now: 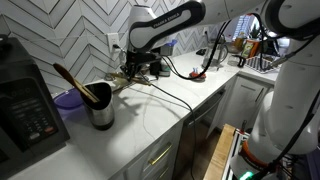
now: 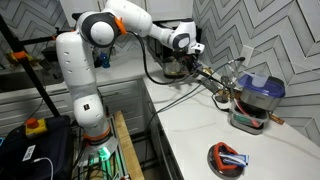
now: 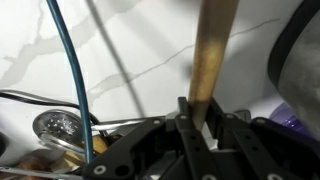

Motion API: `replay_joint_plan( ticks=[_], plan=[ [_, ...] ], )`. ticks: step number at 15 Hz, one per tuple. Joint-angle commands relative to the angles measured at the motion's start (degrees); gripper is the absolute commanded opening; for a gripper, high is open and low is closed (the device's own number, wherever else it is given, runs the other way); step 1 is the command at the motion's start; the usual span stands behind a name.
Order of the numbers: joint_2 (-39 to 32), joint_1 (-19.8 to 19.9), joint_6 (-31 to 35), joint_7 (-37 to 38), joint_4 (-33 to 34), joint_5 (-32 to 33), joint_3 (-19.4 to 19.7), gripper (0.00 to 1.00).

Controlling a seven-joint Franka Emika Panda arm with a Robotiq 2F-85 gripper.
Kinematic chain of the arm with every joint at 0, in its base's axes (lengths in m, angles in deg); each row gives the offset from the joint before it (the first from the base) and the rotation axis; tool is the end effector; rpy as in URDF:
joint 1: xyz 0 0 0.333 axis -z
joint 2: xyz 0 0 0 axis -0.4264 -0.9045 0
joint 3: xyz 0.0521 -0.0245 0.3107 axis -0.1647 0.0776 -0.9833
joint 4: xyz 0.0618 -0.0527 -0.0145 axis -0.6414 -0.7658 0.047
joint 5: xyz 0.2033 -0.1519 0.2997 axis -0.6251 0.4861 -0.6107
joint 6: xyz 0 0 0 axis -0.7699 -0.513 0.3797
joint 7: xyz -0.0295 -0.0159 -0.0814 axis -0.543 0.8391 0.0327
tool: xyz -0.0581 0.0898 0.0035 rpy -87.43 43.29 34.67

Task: Pick up the wooden spoon and place it in the utensil holding bucket

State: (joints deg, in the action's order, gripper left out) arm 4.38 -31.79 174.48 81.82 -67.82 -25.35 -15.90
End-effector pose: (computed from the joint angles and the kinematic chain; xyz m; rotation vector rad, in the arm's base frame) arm 0.6044 0.0794 0.4631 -3.0633 0.1441 -0.3979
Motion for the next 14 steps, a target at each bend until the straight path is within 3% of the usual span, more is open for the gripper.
replay_joint_plan(
  ticks=[1,5,6,14],
  plan=[
    [0.0,0.8,-0.2,0.1,0.1,0.1,-0.8,0.21],
    [0.0,0.8,-0.2,0.1,0.1,0.1,-0.8,0.21],
    [0.0,0.8,-0.2,0.1,0.1,0.1,-0.8,0.05],
    [6.4,-0.5,20.4,-5.7,-8.5,-10.5,-6.1,0.05]
  ],
)
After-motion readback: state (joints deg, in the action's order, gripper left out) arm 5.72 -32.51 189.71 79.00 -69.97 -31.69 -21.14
